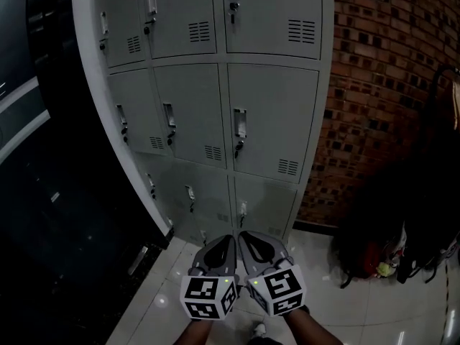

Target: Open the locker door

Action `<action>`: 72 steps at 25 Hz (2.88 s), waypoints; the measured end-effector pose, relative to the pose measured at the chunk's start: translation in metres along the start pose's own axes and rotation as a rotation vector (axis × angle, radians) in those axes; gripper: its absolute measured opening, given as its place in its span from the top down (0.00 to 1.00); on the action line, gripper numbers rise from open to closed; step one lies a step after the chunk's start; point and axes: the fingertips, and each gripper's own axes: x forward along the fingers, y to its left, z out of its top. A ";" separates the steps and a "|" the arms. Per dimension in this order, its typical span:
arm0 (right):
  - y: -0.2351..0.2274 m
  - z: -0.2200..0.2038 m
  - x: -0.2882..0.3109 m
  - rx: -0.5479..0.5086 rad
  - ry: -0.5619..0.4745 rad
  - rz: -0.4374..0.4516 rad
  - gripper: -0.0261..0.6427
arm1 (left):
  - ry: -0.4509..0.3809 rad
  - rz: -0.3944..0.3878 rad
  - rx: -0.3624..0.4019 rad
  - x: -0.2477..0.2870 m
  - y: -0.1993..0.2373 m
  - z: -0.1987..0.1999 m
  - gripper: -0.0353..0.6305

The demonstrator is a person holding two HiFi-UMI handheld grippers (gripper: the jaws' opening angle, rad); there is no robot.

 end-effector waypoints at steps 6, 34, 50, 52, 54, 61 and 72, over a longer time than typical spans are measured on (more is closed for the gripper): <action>-0.052 0.012 0.037 0.000 -0.027 0.026 0.96 | 0.003 0.031 0.027 0.058 0.009 0.010 0.94; -0.154 0.061 0.225 -0.036 -0.066 -0.003 0.82 | -0.075 -0.005 0.021 0.202 0.112 0.075 0.94; -0.181 0.088 0.272 -0.062 -0.096 -0.084 0.65 | -0.067 -0.057 0.018 0.236 0.143 0.082 0.94; -0.182 0.091 0.275 -0.062 -0.097 -0.091 0.65 | -0.067 -0.056 0.016 0.238 0.147 0.082 0.94; -0.183 0.092 0.276 -0.056 -0.099 -0.096 0.65 | -0.068 -0.055 0.015 0.239 0.151 0.083 0.94; -0.201 0.093 0.273 -0.038 -0.114 -0.183 0.83 | -0.067 -0.059 0.012 0.242 0.153 0.082 0.94; -0.188 0.093 0.259 -0.022 -0.110 -0.133 0.89 | -0.071 -0.043 0.011 0.227 0.146 0.080 0.94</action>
